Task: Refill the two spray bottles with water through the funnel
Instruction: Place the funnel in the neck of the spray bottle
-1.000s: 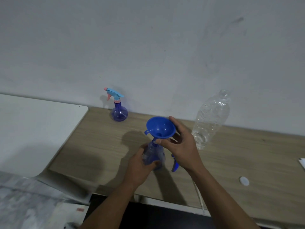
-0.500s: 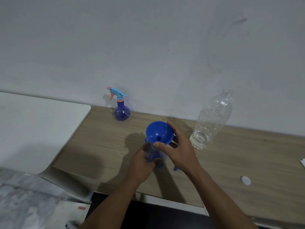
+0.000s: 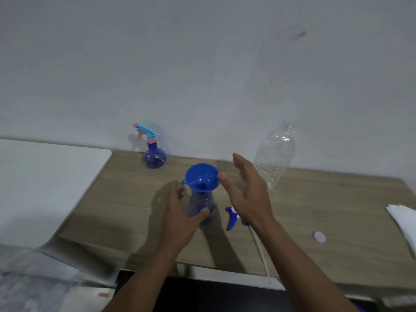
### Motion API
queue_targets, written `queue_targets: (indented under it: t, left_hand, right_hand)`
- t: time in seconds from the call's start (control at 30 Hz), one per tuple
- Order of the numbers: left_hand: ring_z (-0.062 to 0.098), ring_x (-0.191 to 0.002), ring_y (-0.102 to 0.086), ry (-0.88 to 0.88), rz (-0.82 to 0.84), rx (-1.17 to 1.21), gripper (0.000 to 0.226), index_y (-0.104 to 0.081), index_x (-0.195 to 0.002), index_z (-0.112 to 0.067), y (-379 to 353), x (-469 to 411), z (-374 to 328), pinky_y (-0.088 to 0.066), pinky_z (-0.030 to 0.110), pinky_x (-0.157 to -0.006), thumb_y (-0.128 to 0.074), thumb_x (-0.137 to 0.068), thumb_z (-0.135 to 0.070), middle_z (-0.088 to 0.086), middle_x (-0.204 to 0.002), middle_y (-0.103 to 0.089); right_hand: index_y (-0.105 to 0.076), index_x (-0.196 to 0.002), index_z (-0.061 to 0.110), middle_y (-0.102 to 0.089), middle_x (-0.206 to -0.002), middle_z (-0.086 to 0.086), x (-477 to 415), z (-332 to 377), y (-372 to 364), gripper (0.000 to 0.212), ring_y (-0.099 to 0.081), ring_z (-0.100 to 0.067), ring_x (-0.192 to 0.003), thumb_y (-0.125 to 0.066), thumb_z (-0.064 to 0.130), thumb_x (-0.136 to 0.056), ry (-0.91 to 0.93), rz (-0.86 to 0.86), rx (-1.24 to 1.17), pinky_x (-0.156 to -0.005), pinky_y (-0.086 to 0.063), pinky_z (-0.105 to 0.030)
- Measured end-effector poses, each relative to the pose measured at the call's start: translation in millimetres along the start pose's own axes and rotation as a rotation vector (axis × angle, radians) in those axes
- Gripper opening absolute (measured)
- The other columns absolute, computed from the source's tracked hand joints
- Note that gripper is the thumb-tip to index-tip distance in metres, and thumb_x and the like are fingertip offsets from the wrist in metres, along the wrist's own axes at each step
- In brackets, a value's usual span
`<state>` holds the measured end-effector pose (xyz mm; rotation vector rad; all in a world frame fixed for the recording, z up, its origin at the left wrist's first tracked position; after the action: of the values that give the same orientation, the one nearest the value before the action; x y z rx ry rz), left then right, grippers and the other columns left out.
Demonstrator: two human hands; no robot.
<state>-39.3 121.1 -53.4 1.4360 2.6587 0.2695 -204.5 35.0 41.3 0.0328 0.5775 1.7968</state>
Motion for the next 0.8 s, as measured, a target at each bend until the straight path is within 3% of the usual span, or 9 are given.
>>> queue_targets:
  t: [0.1, 0.2, 0.33, 0.43, 0.5, 0.6, 0.7, 0.8]
  left_hand:
    - [0.008, -0.133, -0.048, -0.05, -0.066, 0.044, 0.118, -0.023, -0.148, -0.043, 2, 1, -20, -0.044, 0.042, -0.109, -0.086, -0.05, -0.059, -0.014, -0.144, -0.045]
    - [0.007, -0.132, -0.049, -0.113, -0.057, 0.065, 0.116, -0.023, -0.149, -0.043, 1, -3, -37, -0.043, 0.04, -0.11, -0.086, -0.053, -0.059, -0.013, -0.143, -0.046]
    - [0.012, -0.132, -0.052, -0.122, -0.033, 0.059, 0.111, -0.026, -0.15, -0.045, -4, -6, -48, -0.046, 0.047, -0.109, -0.082, -0.056, -0.066, -0.013, -0.143, -0.051]
    - [0.015, -0.128, -0.057, -0.102, -0.019, 0.059, 0.103, -0.032, -0.147, -0.047, -6, -6, -51, -0.049, 0.049, -0.105, -0.08, -0.058, -0.068, -0.009, -0.141, -0.055]
    - [0.014, -0.127, -0.058, -0.1, -0.022, 0.062, 0.1, -0.033, -0.146, -0.048, -5, -7, -53, -0.05, 0.048, -0.105, -0.08, -0.06, -0.065, -0.008, -0.14, -0.057]
    - [0.014, -0.124, -0.06, -0.088, -0.014, 0.05, 0.099, -0.036, -0.147, -0.044, -3, -10, -55, -0.051, 0.046, -0.103, -0.08, -0.061, -0.063, -0.009, -0.137, -0.06]
    - [0.016, -0.12, -0.063, -0.08, 0.008, 0.005, 0.095, -0.04, -0.144, -0.04, -1, -13, -52, -0.054, 0.048, -0.1, -0.08, -0.062, -0.066, -0.009, -0.133, -0.062]
    - [0.016, -0.117, -0.064, -0.08, 0.006, -0.036, 0.093, -0.041, -0.143, -0.039, -2, -14, -50, -0.054, 0.048, -0.099, -0.079, -0.062, -0.066, -0.009, -0.13, -0.063]
  right_hand:
    - [-0.053, -0.139, 0.014, -0.052, -0.142, -0.004, -12, -3, 34, 0.053, -0.047, -0.015, -0.134, -0.072, 0.029, -0.092, 0.148, -0.294, 0.133, -0.111, -0.036, -0.02]
    - [-0.045, -0.144, 0.012, -0.033, -0.15, -0.016, -26, -14, 62, 0.06, -0.032, -0.025, -0.14, -0.071, 0.017, -0.09, 0.125, -0.474, 0.236, -0.107, -0.022, -0.007]
    - [-0.018, -0.158, 0.016, -0.016, -0.163, -0.013, -50, -42, 84, 0.086, -0.015, -0.023, -0.151, -0.072, 0.019, -0.09, 0.029, -0.4, 0.191, -0.111, -0.014, -0.006]
    - [-0.007, -0.159, 0.035, -0.029, -0.161, -0.006, -66, -61, 89, 0.095, -0.032, -0.02, -0.147, -0.073, 0.029, -0.091, -0.079, -0.223, 0.062, -0.117, -0.034, -0.038]
    - [-0.015, -0.157, 0.037, -0.044, -0.149, -0.009, -71, -69, 90, 0.089, -0.048, -0.016, -0.133, -0.074, 0.034, -0.09, -0.111, -0.206, 0.055, -0.108, -0.044, -0.041]
    - [-0.034, -0.149, 0.03, -0.051, -0.132, -0.005, -75, -80, 87, 0.077, -0.057, -0.014, -0.116, -0.077, 0.04, -0.086, -0.117, -0.218, 0.04, -0.1, -0.049, -0.036]
    - [-0.033, -0.147, 0.03, -0.056, -0.128, -0.001, -74, -87, 77, 0.071, -0.059, -0.018, -0.115, -0.074, 0.037, -0.089, -0.113, -0.169, -0.02, -0.093, -0.05, -0.031]
    - [-0.032, -0.148, 0.029, -0.06, -0.123, 0.003, -74, -86, 70, 0.07, -0.061, -0.015, -0.112, -0.071, 0.037, -0.092, -0.064, -0.223, -0.041, -0.095, -0.049, -0.029]
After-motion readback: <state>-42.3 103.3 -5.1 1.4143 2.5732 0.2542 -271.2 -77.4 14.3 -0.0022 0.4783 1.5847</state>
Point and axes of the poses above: each hand's wrist, its own x-axis away from the middle knuckle, its own y-axis out of the back of the hand, z = x × y, the point moved 3 cm from there along -x, towards the middle knuckle
